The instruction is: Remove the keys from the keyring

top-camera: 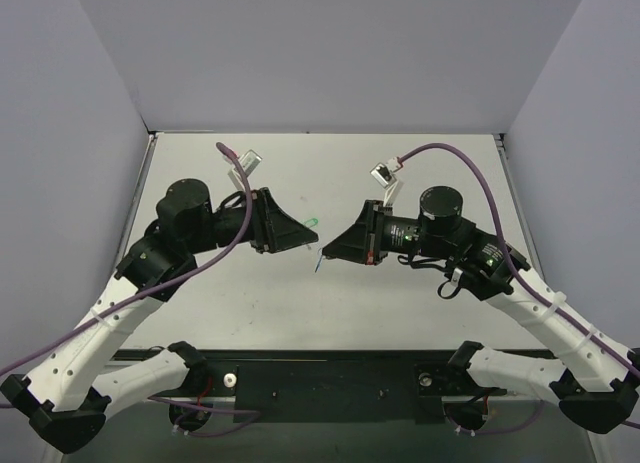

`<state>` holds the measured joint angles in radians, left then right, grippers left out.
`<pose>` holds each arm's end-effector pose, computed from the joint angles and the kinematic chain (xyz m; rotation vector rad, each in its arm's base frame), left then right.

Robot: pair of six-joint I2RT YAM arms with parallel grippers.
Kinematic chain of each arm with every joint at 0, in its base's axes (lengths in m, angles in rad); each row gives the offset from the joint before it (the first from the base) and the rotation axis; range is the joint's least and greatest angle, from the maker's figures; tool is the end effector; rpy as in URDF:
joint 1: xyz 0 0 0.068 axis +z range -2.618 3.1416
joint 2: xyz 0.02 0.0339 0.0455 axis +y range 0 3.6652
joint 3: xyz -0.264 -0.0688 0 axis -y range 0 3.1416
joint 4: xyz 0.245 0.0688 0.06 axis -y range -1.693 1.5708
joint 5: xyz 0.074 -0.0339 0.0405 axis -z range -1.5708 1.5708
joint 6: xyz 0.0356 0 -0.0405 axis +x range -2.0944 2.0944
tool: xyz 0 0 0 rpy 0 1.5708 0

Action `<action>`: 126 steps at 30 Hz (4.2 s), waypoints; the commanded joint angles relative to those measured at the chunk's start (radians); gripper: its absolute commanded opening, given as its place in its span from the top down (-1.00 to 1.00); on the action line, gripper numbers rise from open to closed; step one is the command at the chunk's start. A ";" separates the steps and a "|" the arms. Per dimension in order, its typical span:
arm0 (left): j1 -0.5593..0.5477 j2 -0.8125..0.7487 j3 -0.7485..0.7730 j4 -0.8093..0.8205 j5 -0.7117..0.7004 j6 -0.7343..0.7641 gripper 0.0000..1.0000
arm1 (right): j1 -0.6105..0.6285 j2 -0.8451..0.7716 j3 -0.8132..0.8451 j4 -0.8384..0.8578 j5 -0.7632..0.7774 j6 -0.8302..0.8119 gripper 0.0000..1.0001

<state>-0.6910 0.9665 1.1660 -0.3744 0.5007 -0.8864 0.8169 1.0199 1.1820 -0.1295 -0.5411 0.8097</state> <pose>0.1447 -0.1418 0.4198 0.2279 1.9981 -1.5245 0.1361 0.1718 0.4406 -0.5059 1.7420 1.6413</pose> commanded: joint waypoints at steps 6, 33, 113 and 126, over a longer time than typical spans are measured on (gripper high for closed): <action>0.077 -0.002 0.055 0.187 0.372 0.012 -0.11 | 0.010 -0.015 0.019 -0.087 -0.069 -0.046 1.00; 0.140 0.000 -0.002 0.195 0.328 0.158 -0.82 | -0.005 -0.076 -0.010 -0.098 0.059 0.016 1.00; -0.016 -0.064 -0.058 0.335 0.075 -0.077 -0.11 | 0.034 -0.023 0.002 0.120 0.046 0.095 1.00; 0.001 -0.046 0.113 0.072 0.091 0.130 -0.59 | 0.030 -0.053 -0.010 0.067 0.006 0.080 1.00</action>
<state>-0.6991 0.8997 1.1923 -0.2535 0.5358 -0.8501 0.8417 0.9794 1.1687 -0.0803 -0.4847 0.9115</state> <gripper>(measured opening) 0.795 0.007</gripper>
